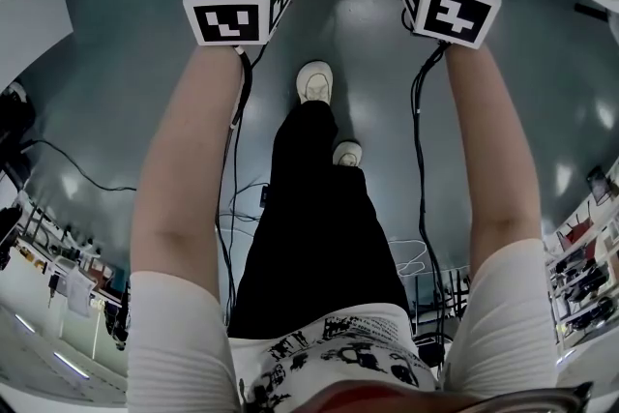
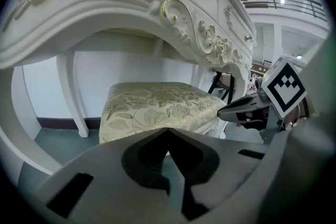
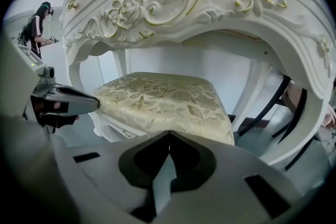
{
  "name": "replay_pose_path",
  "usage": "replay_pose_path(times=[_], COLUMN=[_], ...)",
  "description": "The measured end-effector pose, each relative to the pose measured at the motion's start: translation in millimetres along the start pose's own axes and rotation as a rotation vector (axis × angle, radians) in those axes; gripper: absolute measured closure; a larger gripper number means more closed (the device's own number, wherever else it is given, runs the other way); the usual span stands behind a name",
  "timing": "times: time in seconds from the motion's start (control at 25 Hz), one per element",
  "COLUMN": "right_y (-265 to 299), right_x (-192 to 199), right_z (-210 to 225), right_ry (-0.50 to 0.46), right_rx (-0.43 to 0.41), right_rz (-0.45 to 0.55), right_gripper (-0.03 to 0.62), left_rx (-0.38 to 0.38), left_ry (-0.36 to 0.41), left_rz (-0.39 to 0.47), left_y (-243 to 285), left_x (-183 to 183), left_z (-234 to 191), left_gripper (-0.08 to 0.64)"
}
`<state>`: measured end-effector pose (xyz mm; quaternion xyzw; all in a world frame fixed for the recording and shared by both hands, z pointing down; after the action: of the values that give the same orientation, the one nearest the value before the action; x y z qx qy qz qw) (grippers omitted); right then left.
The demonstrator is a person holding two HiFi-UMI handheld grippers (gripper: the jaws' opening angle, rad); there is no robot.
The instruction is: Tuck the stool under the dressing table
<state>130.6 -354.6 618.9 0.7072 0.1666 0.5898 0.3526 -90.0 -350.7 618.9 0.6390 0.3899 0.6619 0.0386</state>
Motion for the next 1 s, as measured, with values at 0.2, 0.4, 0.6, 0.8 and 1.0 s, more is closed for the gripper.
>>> replay_pose_path(times=[0.2, 0.4, 0.6, 0.8, 1.0], right_y=[8.2, -1.4, -35.0, -116.3, -202.6], right_x=[-8.8, -7.7, -0.2, -25.5, -68.0], right_z=[-2.4, -3.6, -14.9, -22.1, -30.0], right_ry=[-0.019, -0.047, -0.014, -0.017, -0.076], right_rx=[0.006, -0.019, -0.092, -0.122, -0.154], right_rz=[0.000, -0.079, -0.072, 0.008, 0.106], right_gripper=[0.575, 0.574, 0.574, 0.575, 0.575], left_rx=[-0.022, -0.014, 0.030, 0.043, 0.065], left_ry=[0.030, 0.032, 0.015, -0.019, 0.013], left_rz=[-0.015, -0.057, -0.044, -0.030, 0.018], left_y=[7.0, -2.1, -30.0, -95.1, -164.4], left_x=[-9.5, -11.1, -0.8, -29.6, -83.6], left_z=[-8.4, -1.9, 11.6, 37.9, 66.8], left_gripper=[0.540, 0.540, 0.540, 0.540, 0.540])
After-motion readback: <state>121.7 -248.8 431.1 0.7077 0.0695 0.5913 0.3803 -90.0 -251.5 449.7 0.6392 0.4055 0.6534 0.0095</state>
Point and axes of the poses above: the fingertips, and each gripper's own axes: y forward along the fingers, z to its right, x out of its underside, the point moved 10 cm from there along -y, backward along the fingers, and after that the axes turned 1 degree about -z, right-handed, at the moved point
